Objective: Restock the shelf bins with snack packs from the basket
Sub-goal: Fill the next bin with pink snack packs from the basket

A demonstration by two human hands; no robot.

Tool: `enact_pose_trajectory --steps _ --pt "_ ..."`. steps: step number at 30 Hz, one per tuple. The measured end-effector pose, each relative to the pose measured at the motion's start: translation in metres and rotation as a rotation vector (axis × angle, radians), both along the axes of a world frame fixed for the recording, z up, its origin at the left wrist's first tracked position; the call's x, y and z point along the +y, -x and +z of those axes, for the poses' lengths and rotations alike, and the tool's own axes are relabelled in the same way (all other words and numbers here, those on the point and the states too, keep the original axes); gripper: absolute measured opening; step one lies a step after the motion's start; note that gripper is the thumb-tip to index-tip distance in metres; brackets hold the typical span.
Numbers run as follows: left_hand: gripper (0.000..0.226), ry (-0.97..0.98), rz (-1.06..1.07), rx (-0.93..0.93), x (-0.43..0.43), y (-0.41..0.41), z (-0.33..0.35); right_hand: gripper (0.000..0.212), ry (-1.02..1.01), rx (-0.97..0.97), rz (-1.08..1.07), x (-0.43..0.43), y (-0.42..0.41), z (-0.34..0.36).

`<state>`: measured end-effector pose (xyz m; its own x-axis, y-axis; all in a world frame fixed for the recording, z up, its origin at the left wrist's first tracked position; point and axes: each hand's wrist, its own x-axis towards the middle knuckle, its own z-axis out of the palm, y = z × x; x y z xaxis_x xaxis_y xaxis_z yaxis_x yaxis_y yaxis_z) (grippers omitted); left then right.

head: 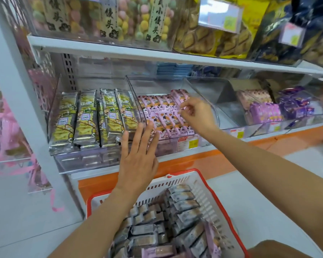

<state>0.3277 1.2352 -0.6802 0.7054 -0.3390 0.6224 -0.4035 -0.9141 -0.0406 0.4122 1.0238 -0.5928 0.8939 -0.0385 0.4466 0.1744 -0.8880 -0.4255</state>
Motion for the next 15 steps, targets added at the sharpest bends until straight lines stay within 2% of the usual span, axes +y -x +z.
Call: enact_pose_trajectory --steps 6,10,15 --pt "0.050 0.031 -0.107 0.038 -0.008 0.031 -0.026 0.008 -0.144 -0.067 0.166 0.007 0.080 -0.022" --pt "0.052 -0.003 -0.161 0.201 -0.003 0.045 -0.051 0.009 -0.235 0.093 0.195 0.006 0.125 -0.066" --pt "0.065 -0.089 -0.108 0.426 0.013 0.052 -0.091 0.014 -0.182 0.331 0.206 0.006 0.164 -0.144"
